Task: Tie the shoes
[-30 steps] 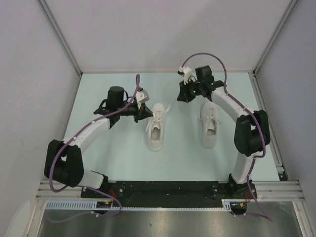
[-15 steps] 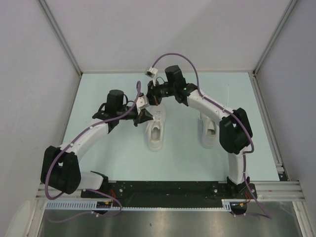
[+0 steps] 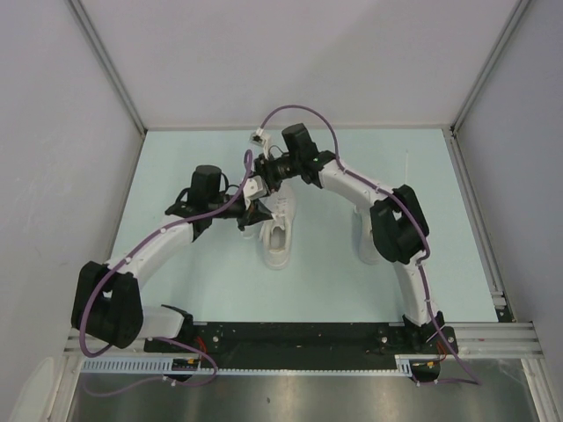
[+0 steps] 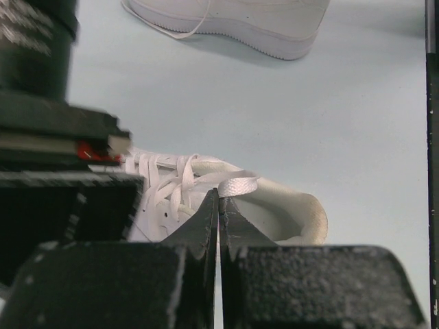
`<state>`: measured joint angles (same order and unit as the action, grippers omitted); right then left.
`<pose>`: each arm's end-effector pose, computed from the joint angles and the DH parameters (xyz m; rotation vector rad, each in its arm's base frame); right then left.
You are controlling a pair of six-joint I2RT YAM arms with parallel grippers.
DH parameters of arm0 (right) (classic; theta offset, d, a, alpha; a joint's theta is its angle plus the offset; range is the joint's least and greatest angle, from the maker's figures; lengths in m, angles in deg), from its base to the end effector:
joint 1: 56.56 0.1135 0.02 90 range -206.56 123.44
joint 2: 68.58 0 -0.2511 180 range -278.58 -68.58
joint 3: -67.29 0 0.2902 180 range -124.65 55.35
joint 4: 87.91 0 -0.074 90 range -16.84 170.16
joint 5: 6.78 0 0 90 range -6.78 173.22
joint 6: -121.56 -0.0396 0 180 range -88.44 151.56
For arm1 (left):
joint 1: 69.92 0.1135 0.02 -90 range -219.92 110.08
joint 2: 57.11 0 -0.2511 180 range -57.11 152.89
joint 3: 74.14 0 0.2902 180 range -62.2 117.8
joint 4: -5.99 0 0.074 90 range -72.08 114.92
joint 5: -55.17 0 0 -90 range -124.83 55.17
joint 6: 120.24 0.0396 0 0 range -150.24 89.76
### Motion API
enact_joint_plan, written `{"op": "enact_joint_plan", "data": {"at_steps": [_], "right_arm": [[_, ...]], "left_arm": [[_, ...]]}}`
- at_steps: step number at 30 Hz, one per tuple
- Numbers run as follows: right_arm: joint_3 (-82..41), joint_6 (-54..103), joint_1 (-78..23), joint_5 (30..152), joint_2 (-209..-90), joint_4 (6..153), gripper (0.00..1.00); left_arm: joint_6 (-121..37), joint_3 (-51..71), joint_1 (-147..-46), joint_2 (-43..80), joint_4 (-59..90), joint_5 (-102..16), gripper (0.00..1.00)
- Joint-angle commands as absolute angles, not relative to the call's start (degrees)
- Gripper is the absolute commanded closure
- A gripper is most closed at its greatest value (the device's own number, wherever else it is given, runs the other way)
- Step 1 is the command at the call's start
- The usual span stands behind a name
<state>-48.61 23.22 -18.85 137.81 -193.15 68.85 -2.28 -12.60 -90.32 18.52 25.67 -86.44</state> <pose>0.4009 0.3507 0.2253 -1.1283 1.9021 1.4714 0.2901 -0.1410 0.2313 1.2677 1.5843 -0.8786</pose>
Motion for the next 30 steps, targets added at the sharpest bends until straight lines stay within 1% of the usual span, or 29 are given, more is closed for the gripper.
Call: {"op": "enact_joint_plan", "data": {"at_steps": [1, 3, 8, 12, 14, 20, 30], "right_arm": [[-54.07, 24.09, -23.77, 137.63, -187.86, 64.88, 0.59], [-53.63, 24.79, -25.53, 138.24, -186.01, 62.77, 0.59], [-47.5, 30.92, -29.84, 141.05, -179.15, 54.07, 0.59], [-41.86, 35.94, -30.73, 141.84, -175.02, 48.18, 0.56], [-40.1, 36.22, -30.73, 141.76, -173.62, 48.17, 0.55], [-39.83, 35.61, -28.62, 139.83, -174.66, 49.22, 0.51], [-42.38, 37.27, -24.05, 135.43, -178.61, 48.7, 0.51]], "left_arm": [[-3.87, -12.64, -90.13, 17.59, 21.53, -88.0, 1.0], [-5.63, -12.46, -89.52, 18.12, 20.03, -87.82, 1.0], [-8.7, -11.32, -88.29, 20.49, 18.18, -86.07, 1.0], [-11.17, -10.53, -87.67, 22.16, 15.2, -85.36, 1.0], [-11.26, -10.0, -87.59, 22.95, 15.19, -85.1, 1.0], [-11.87, -9.3, -87.58, 23.66, 15.11, -84.92, 1.0], [-12.49, -9.03, -87.58, 23.74, 14.93, -84.22, 1.0]]}}
